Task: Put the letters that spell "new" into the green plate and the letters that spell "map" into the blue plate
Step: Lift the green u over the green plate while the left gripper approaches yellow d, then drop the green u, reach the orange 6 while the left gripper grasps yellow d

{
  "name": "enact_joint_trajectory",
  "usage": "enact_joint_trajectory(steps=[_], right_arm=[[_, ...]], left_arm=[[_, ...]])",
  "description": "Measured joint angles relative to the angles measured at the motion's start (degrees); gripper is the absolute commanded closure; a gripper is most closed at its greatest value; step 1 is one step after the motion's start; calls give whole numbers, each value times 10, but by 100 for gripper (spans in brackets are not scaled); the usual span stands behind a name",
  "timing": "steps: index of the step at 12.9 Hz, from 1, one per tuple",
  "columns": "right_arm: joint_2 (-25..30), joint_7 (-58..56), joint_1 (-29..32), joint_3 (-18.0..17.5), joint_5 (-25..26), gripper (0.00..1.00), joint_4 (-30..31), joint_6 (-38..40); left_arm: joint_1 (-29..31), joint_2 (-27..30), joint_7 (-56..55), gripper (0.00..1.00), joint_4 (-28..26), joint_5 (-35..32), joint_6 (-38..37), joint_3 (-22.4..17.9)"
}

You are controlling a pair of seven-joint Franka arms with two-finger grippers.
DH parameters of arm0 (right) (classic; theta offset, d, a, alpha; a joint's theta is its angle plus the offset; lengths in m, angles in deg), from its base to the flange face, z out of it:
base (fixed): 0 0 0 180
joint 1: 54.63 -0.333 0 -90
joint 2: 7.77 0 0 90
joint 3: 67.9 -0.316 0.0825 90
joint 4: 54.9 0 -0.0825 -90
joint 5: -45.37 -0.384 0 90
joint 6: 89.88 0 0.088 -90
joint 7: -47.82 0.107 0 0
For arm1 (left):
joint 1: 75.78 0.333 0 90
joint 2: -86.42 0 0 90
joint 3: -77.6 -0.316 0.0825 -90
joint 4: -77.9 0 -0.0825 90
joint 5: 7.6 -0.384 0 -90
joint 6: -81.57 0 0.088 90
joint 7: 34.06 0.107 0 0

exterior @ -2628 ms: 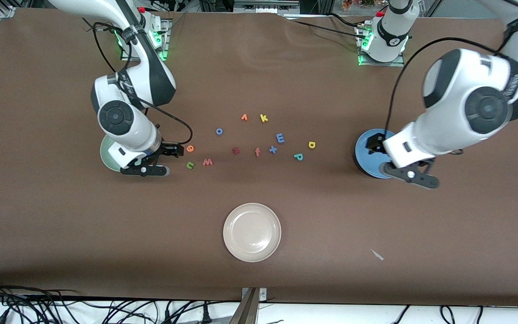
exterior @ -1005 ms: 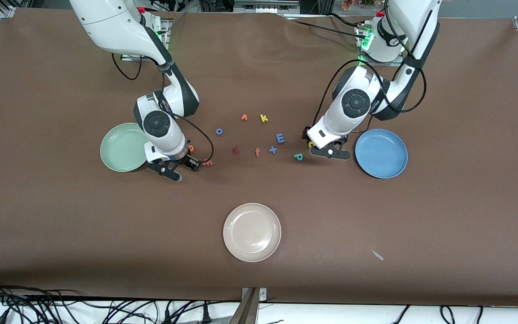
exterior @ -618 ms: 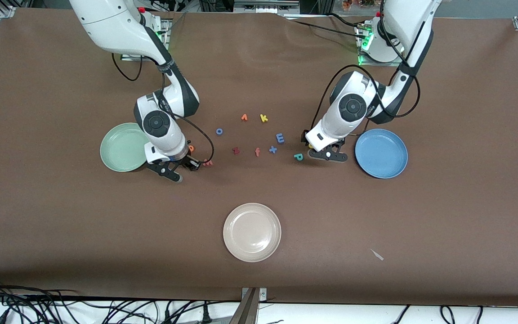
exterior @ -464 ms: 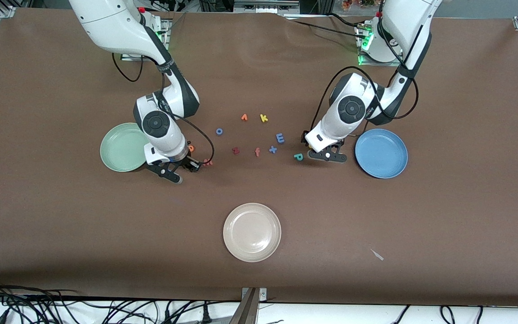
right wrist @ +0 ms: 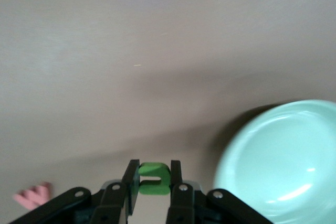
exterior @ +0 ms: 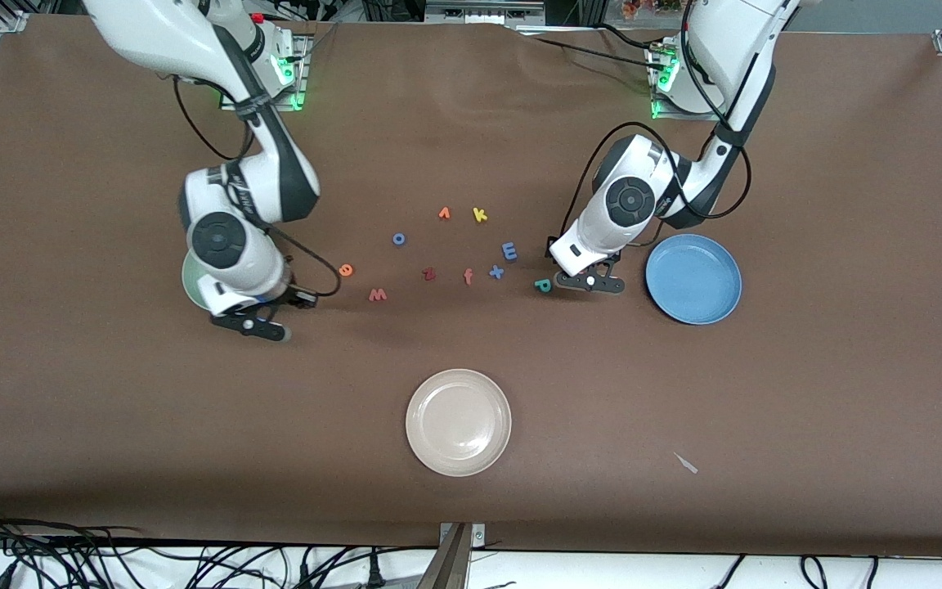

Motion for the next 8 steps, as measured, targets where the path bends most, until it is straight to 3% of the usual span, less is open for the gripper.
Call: enact_joint_trajectory(steps=[4, 8], right_arm=[[62, -163, 3, 88, 0, 72, 105, -22], [68, -190, 2, 105, -5, 71, 209, -147]], left_arm=[[-2, -6, -3, 25, 0, 0, 0, 0], [-5, -14, -14, 26, 0, 0, 12, 0]])
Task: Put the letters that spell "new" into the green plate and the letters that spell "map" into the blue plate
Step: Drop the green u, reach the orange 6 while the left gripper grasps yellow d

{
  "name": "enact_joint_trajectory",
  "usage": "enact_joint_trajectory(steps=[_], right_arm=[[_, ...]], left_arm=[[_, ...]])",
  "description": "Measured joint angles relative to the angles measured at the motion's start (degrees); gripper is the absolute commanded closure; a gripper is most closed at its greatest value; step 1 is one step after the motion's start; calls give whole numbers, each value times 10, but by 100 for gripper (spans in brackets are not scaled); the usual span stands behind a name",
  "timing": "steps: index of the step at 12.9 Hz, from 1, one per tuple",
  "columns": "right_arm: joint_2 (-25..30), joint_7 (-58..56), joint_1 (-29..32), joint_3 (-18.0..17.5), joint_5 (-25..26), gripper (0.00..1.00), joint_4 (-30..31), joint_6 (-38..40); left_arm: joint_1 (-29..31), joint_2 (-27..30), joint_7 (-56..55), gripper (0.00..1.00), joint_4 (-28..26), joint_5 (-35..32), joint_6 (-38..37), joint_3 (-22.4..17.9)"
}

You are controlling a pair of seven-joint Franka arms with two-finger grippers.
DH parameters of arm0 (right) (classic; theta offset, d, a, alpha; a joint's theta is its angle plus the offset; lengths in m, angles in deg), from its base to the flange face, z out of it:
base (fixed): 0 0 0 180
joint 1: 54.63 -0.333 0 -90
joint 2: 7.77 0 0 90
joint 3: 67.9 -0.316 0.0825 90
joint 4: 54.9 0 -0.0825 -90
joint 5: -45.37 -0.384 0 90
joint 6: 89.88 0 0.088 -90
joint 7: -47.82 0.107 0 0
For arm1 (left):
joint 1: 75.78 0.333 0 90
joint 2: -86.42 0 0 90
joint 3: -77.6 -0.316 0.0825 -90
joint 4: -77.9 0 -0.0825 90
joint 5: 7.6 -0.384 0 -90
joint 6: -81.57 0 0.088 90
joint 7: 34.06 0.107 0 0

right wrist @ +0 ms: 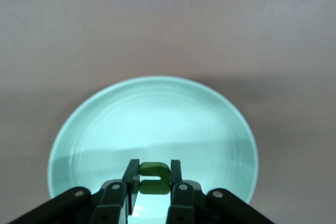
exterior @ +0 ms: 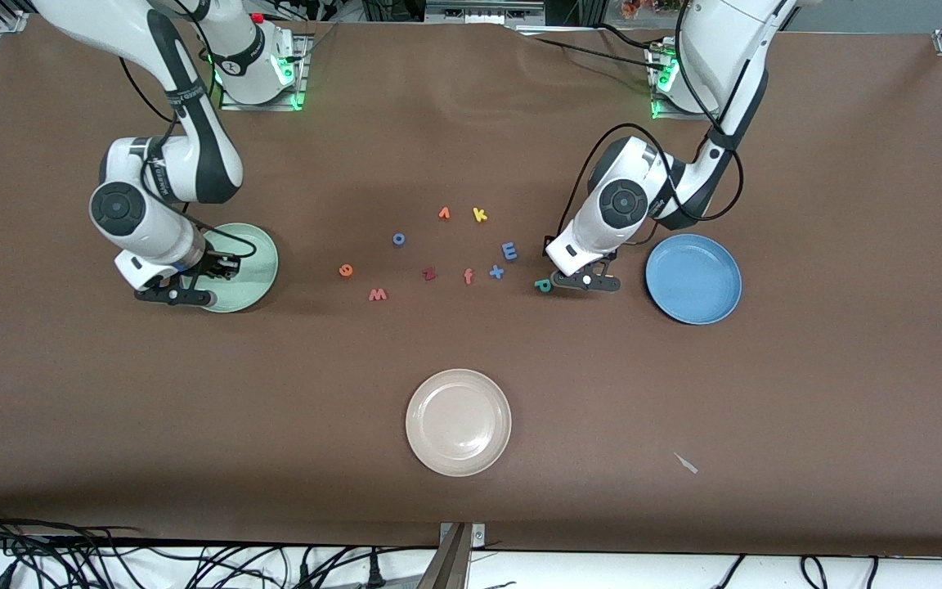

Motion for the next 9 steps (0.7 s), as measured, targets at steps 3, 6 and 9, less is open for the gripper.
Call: enact_joint_trajectory(steps=[3, 6, 9], right_arm=[[-1, -4, -1, -1, 0, 0, 36, -48], [0, -5, -1, -2, 0, 0, 36, -50], [8, 4, -4, -19, -1, 0, 24, -36]], left_arm=[[-3, -13, -10, 33, 0, 0, 22, 0], [-4, -16, -12, 33, 0, 0, 24, 0], [-4, -16, -12, 33, 0, 0, 24, 0]])
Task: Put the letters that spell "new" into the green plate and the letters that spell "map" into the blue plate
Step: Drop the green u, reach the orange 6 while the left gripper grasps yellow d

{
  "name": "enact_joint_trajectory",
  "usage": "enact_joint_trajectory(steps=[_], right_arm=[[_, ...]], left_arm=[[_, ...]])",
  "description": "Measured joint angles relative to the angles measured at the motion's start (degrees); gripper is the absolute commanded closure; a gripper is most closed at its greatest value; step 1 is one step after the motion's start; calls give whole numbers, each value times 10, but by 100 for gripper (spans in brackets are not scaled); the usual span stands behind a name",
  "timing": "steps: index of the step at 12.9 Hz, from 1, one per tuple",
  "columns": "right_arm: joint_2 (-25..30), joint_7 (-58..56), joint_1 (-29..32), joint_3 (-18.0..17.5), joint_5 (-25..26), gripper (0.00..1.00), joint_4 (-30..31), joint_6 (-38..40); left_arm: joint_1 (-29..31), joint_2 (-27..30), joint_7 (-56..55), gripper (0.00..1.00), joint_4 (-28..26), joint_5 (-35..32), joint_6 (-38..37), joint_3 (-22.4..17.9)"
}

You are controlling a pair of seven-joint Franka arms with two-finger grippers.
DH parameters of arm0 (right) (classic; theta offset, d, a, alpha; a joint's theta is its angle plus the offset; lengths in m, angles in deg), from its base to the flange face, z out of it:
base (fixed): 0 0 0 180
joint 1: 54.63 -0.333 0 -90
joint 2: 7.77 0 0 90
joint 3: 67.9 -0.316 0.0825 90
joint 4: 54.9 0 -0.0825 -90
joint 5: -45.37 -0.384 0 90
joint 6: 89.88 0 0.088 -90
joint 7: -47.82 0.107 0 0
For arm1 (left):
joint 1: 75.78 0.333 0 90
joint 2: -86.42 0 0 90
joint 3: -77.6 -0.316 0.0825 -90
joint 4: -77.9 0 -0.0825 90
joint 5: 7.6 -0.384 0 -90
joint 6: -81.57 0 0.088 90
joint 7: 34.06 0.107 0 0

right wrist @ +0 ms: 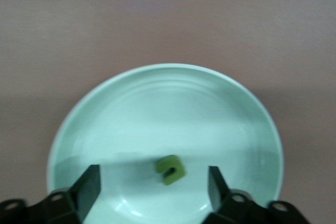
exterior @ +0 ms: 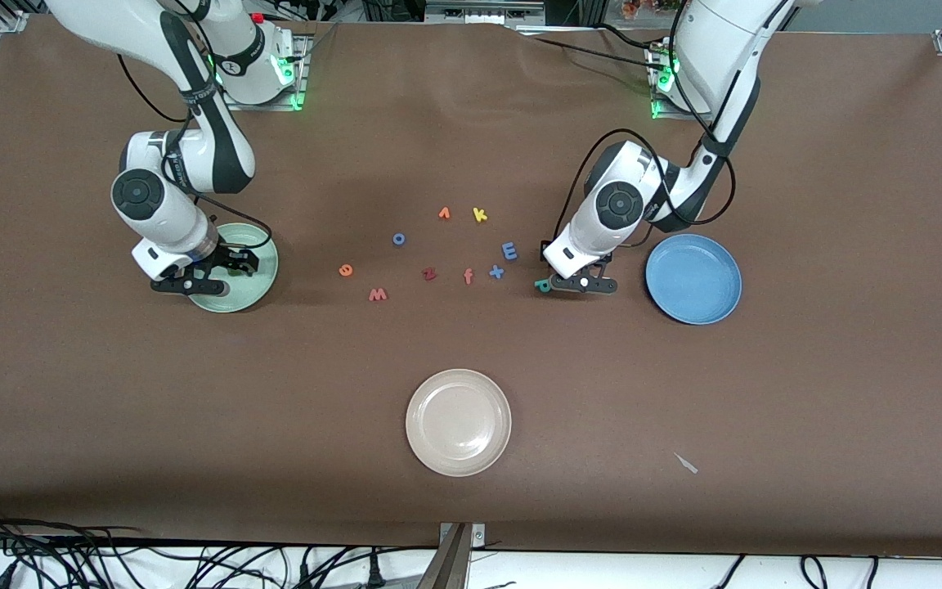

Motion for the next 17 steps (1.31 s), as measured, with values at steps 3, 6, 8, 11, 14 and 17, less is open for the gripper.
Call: enact_joint_trajectory(steps=[3, 6, 8, 11, 14, 17], right_arm=[[4, 88, -5, -51, -3, 0, -54, 80], [-4, 239, -9, -115, -8, 0, -100, 108], [-27, 315, -13, -136, -10, 0, -107, 107], [-61, 338, -12, -141, -66, 13, -116, 81], [-71, 348, -16, -146, -97, 18, -116, 51], [-83, 382, -33, -149, -97, 36, -115, 39]], left_arm=[[0, -1, 0, 34, 0, 0, 0, 0], [0, -1, 0, 35, 1, 0, 0, 0], [0, -1, -1, 38, 1, 0, 0, 0], [0, -1, -1, 45, 1, 0, 0, -1], [0, -1, -1, 55, 1, 0, 0, -2], [0, -1, -7, 70, 1, 0, 0, -3]])
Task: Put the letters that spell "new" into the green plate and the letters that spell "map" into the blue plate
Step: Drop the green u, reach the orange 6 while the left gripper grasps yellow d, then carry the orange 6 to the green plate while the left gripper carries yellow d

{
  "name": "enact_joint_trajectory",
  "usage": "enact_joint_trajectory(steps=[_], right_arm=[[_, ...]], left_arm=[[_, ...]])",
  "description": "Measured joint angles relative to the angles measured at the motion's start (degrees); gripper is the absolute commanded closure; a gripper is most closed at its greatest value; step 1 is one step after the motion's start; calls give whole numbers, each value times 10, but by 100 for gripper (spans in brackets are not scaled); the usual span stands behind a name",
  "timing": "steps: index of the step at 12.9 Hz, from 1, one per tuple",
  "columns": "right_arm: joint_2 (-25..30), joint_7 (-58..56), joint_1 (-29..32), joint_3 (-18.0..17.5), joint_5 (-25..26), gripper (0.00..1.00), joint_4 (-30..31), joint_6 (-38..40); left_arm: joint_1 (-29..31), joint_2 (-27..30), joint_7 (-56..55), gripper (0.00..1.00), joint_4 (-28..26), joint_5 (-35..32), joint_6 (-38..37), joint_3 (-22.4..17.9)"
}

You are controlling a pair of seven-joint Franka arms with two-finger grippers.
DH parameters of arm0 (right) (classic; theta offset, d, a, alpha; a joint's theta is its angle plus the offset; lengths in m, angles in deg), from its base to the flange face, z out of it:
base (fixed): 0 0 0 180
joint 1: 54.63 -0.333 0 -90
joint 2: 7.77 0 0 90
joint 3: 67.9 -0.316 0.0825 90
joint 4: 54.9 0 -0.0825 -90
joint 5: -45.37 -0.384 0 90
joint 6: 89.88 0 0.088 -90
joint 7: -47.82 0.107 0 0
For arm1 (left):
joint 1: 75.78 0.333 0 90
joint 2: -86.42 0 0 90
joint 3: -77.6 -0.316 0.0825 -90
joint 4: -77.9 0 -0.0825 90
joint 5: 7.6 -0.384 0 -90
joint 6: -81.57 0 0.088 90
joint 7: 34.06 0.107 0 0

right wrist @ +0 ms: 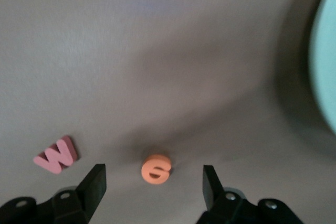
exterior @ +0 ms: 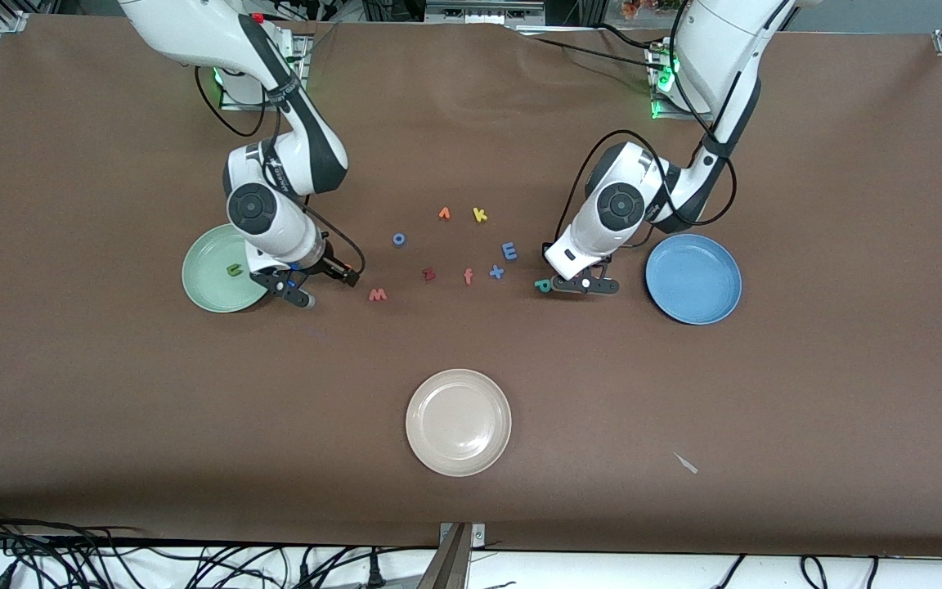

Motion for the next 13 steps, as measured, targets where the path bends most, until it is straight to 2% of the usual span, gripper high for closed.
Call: enact_joint_trajectory(steps=[2, 4, 7, 10, 13], right_arm=[[-9, 6, -9, -1, 0, 40, 1, -8], [-16, 6, -9, 0, 0, 47, 4, -15], [-18, 6, -9, 1, 0, 57, 9, -23], [-18, 6, -9, 2, 0, 78, 9, -25], [-18, 4, -9, 2, 0, 83, 9, -26]], left_arm=[[0, 1, -1, 80, 1, 0, 0, 1], [0, 2, -2, 83, 1, 0, -1, 2], [-1, 2, -2, 83, 2, 0, 0, 2], [-1, 5, -2, 83, 6, 0, -1, 2], [2, 31, -2, 83, 16, 0, -27, -1]])
